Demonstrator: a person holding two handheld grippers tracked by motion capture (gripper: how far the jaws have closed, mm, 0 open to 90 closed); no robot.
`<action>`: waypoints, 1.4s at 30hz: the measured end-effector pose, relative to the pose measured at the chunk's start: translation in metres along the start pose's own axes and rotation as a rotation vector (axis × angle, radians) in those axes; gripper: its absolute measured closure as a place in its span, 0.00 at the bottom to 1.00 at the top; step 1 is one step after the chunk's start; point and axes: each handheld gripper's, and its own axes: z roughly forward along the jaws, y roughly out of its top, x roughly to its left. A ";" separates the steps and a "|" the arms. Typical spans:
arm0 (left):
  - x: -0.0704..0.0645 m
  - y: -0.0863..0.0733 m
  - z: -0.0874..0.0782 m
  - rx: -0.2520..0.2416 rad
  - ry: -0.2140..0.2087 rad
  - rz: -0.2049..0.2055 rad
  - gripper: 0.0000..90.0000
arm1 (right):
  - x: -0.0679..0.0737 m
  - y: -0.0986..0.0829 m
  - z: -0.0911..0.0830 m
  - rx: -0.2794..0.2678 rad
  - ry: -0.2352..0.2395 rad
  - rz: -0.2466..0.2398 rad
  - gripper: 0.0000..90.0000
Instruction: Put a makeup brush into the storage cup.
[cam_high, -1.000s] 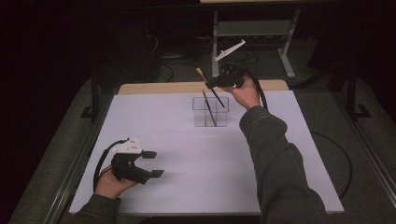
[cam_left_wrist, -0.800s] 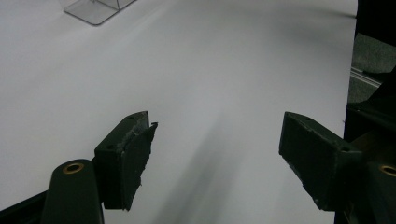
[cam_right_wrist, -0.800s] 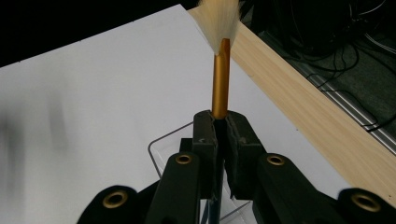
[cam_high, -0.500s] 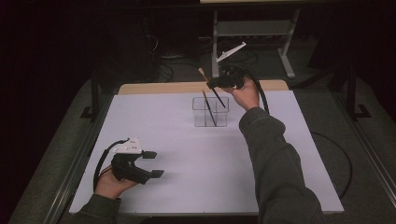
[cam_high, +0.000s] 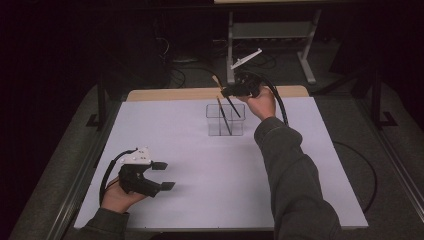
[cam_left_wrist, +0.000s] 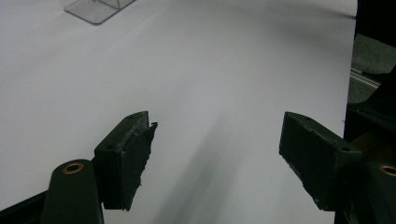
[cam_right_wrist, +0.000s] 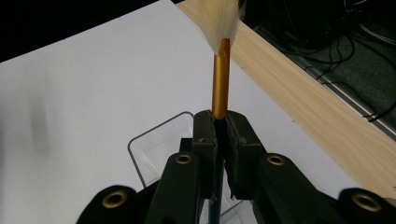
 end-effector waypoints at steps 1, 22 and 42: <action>0.000 0.000 0.000 -0.002 -0.001 0.002 0.27 | 0.000 0.000 0.001 0.001 0.000 0.004 0.91; -0.001 -0.001 0.002 0.007 -0.008 -0.018 0.28 | -0.005 -0.020 0.002 0.001 -0.003 0.024 0.91; -0.001 -0.001 0.003 0.015 -0.008 -0.002 0.27 | -0.002 -0.035 -0.005 0.005 -0.014 0.028 0.91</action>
